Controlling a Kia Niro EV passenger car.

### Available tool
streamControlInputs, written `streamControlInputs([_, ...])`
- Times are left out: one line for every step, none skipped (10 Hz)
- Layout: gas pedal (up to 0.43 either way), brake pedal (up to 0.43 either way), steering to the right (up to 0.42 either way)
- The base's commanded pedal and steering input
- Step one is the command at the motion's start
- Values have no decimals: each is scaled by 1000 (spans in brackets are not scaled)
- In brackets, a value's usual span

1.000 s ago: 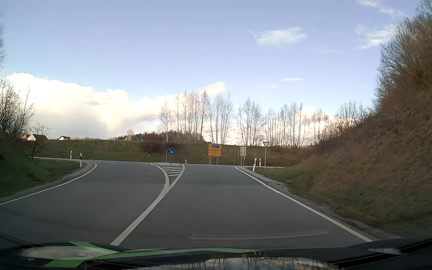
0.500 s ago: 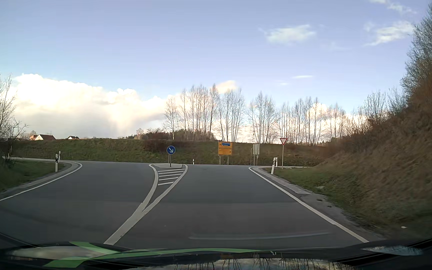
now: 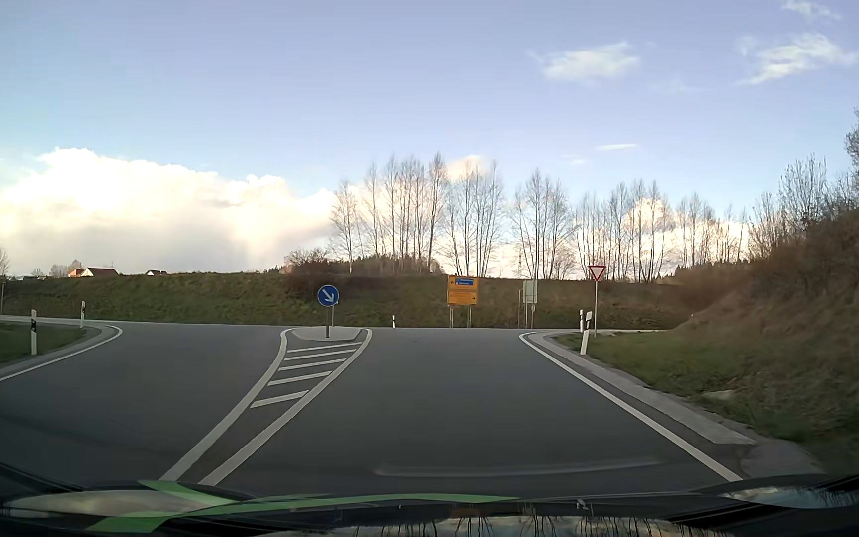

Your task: Follow the waypoints while adhering to traffic rules and regulations

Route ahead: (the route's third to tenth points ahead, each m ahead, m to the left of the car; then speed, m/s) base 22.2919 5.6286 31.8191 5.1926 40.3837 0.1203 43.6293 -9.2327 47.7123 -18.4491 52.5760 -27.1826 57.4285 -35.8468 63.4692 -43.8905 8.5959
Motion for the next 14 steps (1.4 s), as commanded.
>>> streamControlInputs([0,159,-16])
streamControlInputs([0,159,-12])
streamControlInputs([0,159,-11])
streamControlInputs([0,159,-7])
streamControlInputs([0,165,0])
streamControlInputs([0,165,5])
streamControlInputs([0,165,7])
streamControlInputs([0,165,7])
streamControlInputs([0,159,9])
streamControlInputs([0,159,11])
streamControlInputs([0,159,13])
streamControlInputs([0,165,15])
streamControlInputs([0,165,17])
streamControlInputs([0,165,18])
